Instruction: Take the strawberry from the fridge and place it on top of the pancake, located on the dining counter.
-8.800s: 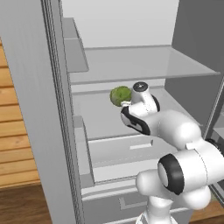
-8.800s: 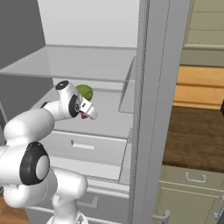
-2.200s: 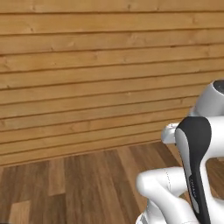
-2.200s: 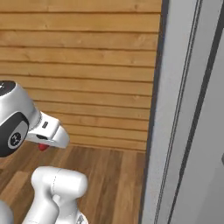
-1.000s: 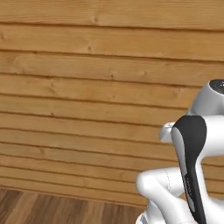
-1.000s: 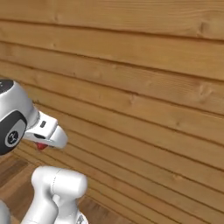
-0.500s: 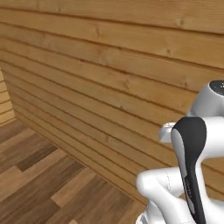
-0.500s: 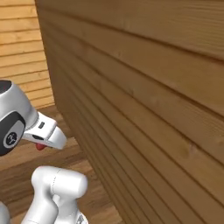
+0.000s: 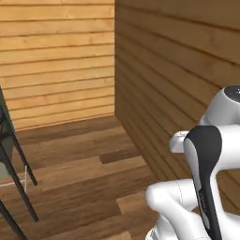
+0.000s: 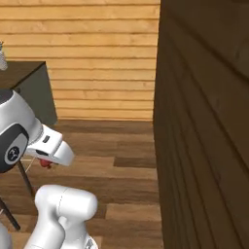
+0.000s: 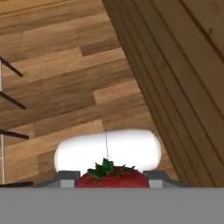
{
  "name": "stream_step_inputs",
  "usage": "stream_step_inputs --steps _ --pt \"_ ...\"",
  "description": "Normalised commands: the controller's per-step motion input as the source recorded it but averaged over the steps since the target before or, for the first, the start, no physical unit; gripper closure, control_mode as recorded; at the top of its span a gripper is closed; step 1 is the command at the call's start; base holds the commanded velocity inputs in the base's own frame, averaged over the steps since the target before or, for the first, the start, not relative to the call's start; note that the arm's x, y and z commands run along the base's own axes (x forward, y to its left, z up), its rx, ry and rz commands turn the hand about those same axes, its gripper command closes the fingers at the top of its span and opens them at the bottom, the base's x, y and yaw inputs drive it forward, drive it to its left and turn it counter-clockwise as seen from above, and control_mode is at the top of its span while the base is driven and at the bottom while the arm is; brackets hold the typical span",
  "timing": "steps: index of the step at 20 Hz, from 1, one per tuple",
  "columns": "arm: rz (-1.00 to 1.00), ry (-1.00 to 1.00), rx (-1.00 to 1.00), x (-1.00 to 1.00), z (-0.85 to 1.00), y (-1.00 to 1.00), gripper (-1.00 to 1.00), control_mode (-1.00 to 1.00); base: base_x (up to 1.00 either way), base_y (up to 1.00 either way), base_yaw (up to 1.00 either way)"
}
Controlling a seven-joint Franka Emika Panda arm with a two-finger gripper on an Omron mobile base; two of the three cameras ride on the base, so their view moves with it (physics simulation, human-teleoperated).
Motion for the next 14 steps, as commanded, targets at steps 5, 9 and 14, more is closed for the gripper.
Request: stream_step_inputs --steps 5,9,14 --pt "0.00 0.00 0.00 0.00 0.00 0.00 1.00 1.00 0.69 -0.02 0.91" --pt "0.00 0.00 0.00 0.00 0.00 0.00 1.00 1.00 0.71 -0.06 0.92" --pt "0.00 0.00 0.00 0.00 0.00 0.00 1.00 1.00 0.67 -0.01 0.92"
